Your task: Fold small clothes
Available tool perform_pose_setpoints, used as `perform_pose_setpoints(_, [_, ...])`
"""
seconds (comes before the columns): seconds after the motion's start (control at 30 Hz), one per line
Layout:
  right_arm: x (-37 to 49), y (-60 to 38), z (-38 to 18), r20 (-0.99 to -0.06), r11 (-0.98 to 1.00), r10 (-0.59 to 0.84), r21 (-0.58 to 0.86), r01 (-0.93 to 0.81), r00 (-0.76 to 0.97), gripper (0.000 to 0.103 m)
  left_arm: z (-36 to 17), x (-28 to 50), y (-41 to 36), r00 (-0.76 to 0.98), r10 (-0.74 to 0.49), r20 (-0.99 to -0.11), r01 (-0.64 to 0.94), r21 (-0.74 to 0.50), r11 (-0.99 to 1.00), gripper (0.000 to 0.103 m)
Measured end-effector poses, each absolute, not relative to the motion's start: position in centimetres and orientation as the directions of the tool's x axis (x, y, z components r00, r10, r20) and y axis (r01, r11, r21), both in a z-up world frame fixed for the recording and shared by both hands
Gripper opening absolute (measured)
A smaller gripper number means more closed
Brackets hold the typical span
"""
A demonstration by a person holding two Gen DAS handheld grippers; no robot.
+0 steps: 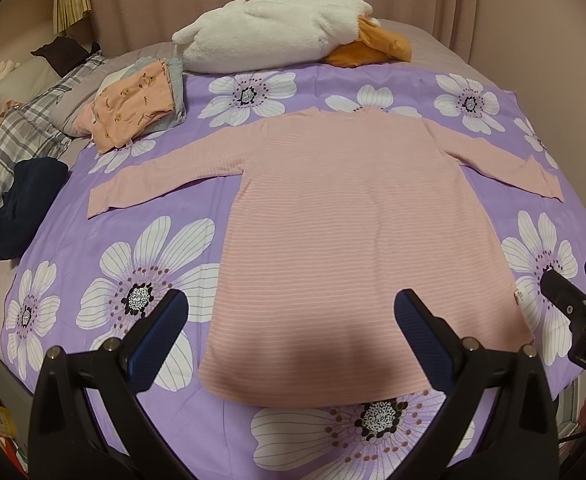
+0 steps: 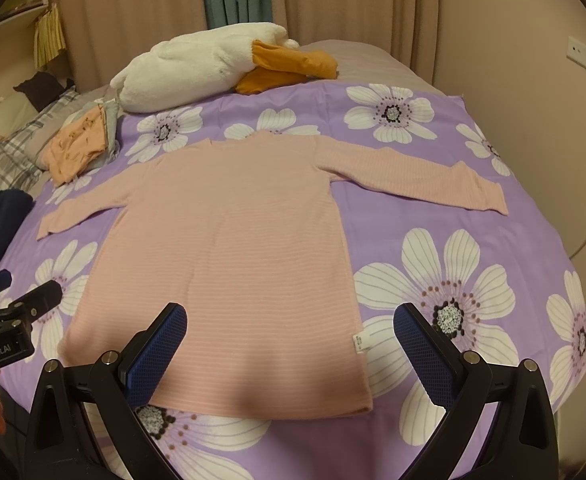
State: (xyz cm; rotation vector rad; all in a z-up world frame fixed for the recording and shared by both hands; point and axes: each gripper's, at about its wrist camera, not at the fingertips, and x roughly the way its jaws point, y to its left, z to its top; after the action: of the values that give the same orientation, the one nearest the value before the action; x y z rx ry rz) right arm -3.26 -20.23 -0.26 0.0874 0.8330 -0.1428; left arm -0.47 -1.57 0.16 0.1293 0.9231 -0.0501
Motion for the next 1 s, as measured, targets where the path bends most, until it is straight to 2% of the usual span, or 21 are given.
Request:
perform_pose_setpoints(0.73, [-3.2, -20.3, -1.0, -0.757, 0.985, -0.095, 0.023, 0.172, 0.646, 0.102, -0.6, -0.4, -1.1, 0.626, -0.022, -0.779, 0.094, 0.048, 0.994, 0.103])
perform_pose_setpoints(0.83, [-3.1, -21.4, -1.4, -0.756, 0.980, -0.006, 0.126, 0.155, 0.655, 0.102, -1.6, 0.4, -0.4, 0.605, -0.073, -0.793, 0.089, -0.024, 0.996, 0.103])
perform_pose_setpoints(1.0, [-2.6, -27.4, -3.3, -0.692, 0.864, 0.225, 0.467, 0.188, 0.686, 0.102, -4.0, 2.8, 0.5, 0.490, -0.209, -0.846, 0.058, -0.207, 0.977, 0.103])
